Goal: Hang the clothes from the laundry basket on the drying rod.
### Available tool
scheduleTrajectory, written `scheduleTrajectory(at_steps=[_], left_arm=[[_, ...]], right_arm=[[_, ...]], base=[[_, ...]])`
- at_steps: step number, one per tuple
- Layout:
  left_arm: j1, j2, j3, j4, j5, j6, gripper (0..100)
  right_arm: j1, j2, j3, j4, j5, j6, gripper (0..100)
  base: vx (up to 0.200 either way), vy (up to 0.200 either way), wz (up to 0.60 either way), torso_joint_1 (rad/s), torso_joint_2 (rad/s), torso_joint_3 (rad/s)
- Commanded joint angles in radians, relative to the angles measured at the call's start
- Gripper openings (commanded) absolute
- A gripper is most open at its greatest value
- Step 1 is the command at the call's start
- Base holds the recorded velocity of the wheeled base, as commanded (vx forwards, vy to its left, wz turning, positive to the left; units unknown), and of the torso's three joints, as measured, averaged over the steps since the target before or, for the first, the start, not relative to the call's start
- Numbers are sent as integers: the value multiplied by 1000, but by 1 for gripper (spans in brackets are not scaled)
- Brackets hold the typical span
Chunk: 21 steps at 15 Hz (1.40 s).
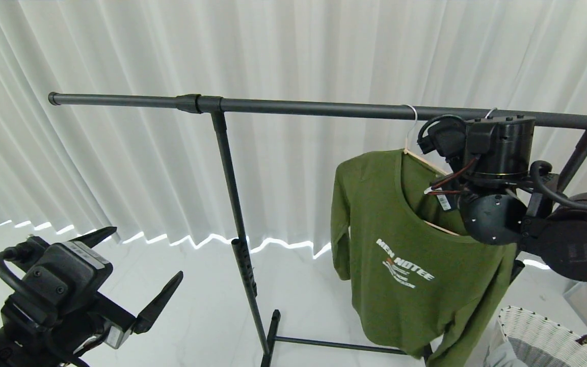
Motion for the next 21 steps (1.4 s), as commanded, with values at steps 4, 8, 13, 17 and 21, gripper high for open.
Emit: scheduleTrajectory(at_steps=[4, 8, 13, 17, 21], left_arm=[[3, 0, 0, 0, 1, -10, 100], [10, 0, -1, -2, 1, -16, 100], [10, 1, -4, -2, -1, -24, 100], [10, 0, -4, 0, -1, -30, 100], [22, -5, 2, -2, 1, -28, 100]], right_arm=[[81, -18, 37, 2, 17, 32, 100], [113, -64, 70, 8, 149, 86, 100], [59, -235, 239, 28, 500, 118, 100], [-11, -416, 313, 139, 684, 132, 100], [-154, -492, 357, 154, 686, 116, 100]], base=[[0, 0, 0, 0, 0, 0], [0, 0, 0, 0, 0, 0], [0, 0, 0, 0, 0, 0], [0, 0, 0, 0, 0, 0], [0, 0, 0, 0, 0, 0]])
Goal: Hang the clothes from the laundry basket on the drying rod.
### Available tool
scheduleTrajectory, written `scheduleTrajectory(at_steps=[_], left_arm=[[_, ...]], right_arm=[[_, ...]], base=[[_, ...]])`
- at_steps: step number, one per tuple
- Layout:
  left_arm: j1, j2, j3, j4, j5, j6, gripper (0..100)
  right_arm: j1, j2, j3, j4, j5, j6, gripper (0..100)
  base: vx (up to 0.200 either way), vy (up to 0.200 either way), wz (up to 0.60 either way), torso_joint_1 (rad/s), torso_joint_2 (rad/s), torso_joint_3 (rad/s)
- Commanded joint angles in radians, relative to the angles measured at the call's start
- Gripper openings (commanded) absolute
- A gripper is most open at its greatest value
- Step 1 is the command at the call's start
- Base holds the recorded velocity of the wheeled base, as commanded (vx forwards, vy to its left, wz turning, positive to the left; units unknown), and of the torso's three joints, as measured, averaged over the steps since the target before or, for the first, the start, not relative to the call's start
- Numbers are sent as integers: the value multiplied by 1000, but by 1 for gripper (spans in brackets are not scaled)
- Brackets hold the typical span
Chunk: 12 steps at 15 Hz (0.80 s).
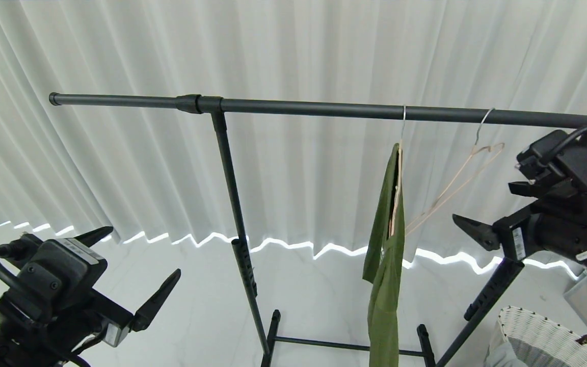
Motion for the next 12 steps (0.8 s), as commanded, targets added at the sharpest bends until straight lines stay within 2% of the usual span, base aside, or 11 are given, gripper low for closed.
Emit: scheduleTrajectory(at_steps=[1, 2, 4, 8, 11, 12], left_arm=[[28, -1, 1, 0, 2, 4, 100], [58, -3, 1, 0, 2, 4, 100], [108, -3, 3, 1, 2, 1, 100], [151, -14, 17, 0, 1, -1, 100], [157, -54, 69, 1, 1, -1, 100], [157, -67, 79, 1, 1, -1, 100]], right_arm=[[-90, -75, 30, 42, -3, -32, 100], [-128, -95, 28, 94, -2, -60, 100], [-182, -120, 37, 142, -6, -86, 100], [-327, -153, 102, 132, 1, -170, 100], [-357, -192, 143, 119, -3, -177, 100], [-357, -207, 155, 119, -3, -177, 100]], base=[[0, 0, 0, 0, 0, 0], [0, 0, 0, 0, 0, 0], [-200, 0, 0, 5, 2, 2], [-200, 0, 0, 2, 4, 7], [-200, 0, 0, 1, 2, 1], [0, 0, 0, 0, 0, 0]])
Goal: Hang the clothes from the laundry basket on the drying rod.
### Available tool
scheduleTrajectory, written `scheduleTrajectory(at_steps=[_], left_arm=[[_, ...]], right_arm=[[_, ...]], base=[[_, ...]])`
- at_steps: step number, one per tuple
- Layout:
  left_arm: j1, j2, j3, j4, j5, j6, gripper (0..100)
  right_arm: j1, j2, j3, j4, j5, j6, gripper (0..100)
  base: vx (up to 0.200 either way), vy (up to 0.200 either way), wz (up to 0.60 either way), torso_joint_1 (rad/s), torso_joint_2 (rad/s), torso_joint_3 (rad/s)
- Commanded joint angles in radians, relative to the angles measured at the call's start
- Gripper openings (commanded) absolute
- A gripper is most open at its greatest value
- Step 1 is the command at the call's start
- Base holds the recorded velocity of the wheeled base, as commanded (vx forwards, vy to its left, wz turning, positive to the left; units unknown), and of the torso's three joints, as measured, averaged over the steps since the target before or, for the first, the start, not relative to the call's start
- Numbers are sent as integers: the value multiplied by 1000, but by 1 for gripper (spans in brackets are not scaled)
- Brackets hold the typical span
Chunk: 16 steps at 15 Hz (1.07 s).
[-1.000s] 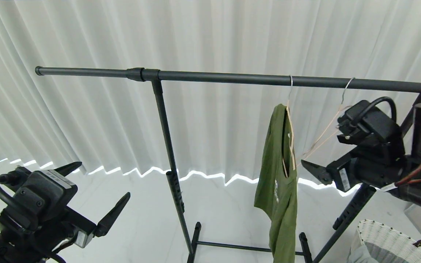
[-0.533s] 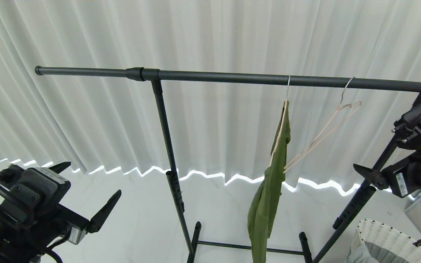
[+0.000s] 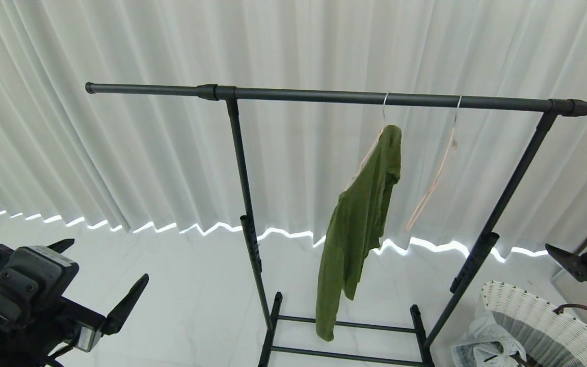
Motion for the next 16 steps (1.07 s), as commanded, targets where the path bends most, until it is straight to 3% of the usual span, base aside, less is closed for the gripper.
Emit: scheduleTrajectory(at_steps=[1, 5, 8, 10, 16], left_arm=[[2, -36, 22, 0, -1, 1, 100], [16, -53, 36, 1, -1, -34, 100], [17, -94, 67, 26, -7, -38, 100], [19, -93, 68, 30, -6, -84, 100], [19, -90, 67, 35, -24, -94, 100]], right_arm=[[-7, -44, 28, -2, 0, -3, 100], [-7, -105, 82, -2, -3, -75, 100], [-14, -129, 116, -2, -5, -79, 100], [-21, -131, 120, 1, -6, -79, 100], [-24, -126, 137, 4, -8, -81, 100]], base=[[0, 0, 0, 0, 0, 0], [0, 0, 0, 0, 0, 0], [0, 0, 0, 0, 0, 0], [0, 0, 0, 0, 0, 0], [0, 0, 0, -181, 448, 250]])
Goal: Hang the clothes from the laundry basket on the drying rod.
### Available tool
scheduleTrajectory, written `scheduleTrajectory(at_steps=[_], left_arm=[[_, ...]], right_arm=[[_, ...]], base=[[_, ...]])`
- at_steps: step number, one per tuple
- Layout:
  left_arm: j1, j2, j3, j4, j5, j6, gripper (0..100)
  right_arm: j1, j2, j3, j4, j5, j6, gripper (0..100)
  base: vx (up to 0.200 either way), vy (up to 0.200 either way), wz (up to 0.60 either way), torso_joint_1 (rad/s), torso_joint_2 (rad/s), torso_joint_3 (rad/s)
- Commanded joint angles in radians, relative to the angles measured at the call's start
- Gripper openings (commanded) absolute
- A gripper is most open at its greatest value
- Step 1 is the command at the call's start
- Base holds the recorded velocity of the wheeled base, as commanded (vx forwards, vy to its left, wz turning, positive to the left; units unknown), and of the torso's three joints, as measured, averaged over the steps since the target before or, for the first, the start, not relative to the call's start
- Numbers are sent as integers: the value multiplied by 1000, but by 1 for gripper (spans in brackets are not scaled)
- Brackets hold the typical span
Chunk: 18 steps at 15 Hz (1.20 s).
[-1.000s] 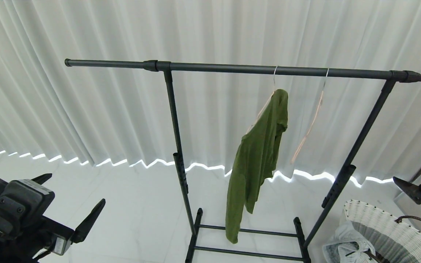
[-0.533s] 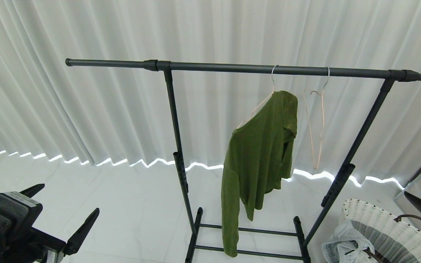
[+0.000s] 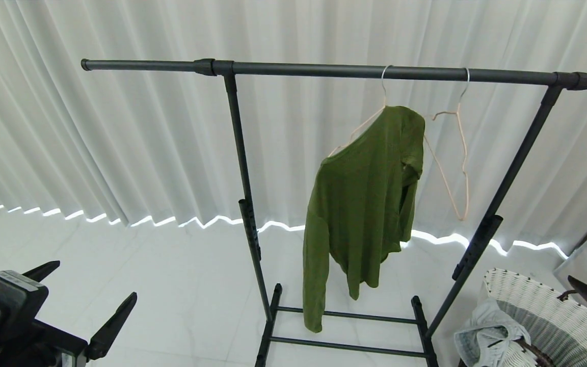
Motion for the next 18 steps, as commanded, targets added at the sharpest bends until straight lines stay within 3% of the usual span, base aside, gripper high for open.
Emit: scheduleTrajectory(at_steps=[1, 18], left_arm=[[0, 8, -1, 0, -3, 1, 100], [-5, 19, 2, 3, -5, 10, 100]], right_arm=[[0, 5, 4, 1, 0, -1, 100], [-39, 5, 64, -1, 0, -22, 100]], base=[[0, 0, 0, -217, 515, 290], [0, -12, 0, -165, 476, 310]])
